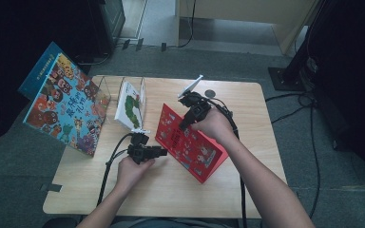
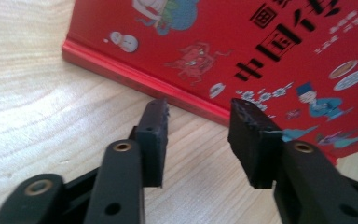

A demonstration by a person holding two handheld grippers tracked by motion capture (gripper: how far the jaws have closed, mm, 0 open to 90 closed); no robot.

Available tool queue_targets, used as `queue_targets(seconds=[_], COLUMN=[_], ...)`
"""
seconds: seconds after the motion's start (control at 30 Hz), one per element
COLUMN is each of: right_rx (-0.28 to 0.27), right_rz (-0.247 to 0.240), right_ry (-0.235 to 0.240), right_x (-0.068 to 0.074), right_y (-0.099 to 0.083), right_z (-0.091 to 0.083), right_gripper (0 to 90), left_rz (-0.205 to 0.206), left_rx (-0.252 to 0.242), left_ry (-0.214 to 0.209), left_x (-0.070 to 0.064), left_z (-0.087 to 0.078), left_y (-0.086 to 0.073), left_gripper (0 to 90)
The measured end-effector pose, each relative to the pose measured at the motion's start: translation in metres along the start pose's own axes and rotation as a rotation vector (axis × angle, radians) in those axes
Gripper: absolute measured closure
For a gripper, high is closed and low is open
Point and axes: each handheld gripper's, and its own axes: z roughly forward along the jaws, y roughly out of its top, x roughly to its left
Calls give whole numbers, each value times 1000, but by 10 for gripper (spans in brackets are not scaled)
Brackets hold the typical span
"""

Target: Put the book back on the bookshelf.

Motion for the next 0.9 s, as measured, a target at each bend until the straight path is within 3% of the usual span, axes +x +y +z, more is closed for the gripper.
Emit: queue_targets(seconds=[0.23,0.27,0.37,0.6,0.67,0.73,0.9], right_rx=[-65,-76,-95,-141,-148,-169,-268], right_rz=[-16,-18,-12,-16,-31,-67,-137], right_ry=[17,25,42,100,117,132,217], right_x=[3,2,0,-5,-5,-1,-4], right_y=[2,2,0,-4,-8,-13,-34], right_z=[-29,-34,-45,-65,-69,-73,-87], right_gripper=[884,884,885,886,886,883,880], left_rz=[8,5,-16,-11,-19,-22,83], left_rx=[-20,-33,-51,-60,-56,-70,-117], left_ry=[-41,-63,-105,-154,-170,-217,-259], left_x=[-3,-5,-7,-18,-19,-18,-23], left_z=[-4,-6,-7,-7,-10,-12,-27], left_y=[6,11,18,33,38,41,49], left_gripper=[448,427,417,388,365,295,221])
